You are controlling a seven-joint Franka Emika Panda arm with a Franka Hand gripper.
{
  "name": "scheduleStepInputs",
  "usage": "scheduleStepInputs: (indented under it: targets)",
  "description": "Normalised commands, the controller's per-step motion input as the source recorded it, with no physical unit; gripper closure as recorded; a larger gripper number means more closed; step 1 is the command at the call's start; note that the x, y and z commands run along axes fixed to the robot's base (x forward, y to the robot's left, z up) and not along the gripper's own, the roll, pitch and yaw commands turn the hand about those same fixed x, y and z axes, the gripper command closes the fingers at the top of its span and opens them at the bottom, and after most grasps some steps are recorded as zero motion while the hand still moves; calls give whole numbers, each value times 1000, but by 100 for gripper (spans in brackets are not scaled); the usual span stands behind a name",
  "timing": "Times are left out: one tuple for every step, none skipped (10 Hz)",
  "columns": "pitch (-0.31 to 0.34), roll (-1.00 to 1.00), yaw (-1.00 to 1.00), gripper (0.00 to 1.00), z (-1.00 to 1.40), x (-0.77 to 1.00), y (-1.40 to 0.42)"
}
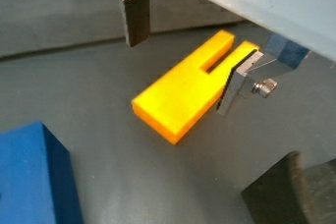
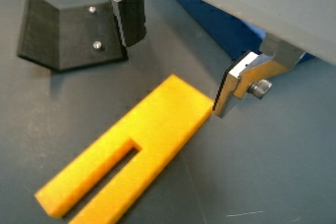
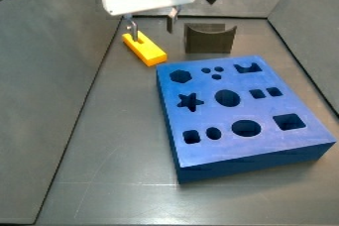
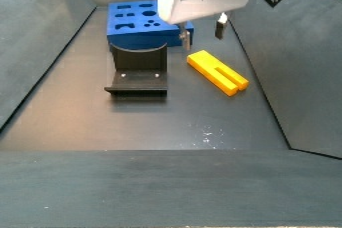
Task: Pick up the double-square object. Move up. Place the double-square object on the fixture. Regrasp the double-square object. Move to above the board. Insert the double-square object.
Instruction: Pick up the double-square object.
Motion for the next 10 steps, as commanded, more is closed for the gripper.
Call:
scheduleStepInputs:
  targets:
    - [-47,39,77,0,-1000,0,-14]
    - [-40,57,69,0,-1000,0,-57]
    - [-30,64,69,0,-1000,0,-43]
    - [-31,84,60,0,-1000,0,-46]
    - [-26,87,57,0,-1000,0,-6]
    - [-61,16,91,0,-1000,0,29]
    - [-79,0,151,0,-674,-54,151]
    - [16,43,0,0,0,0,0]
    - [-51,86,0,0,-149,-23,-80]
    - [-74,147,0,0,-994,29,-183]
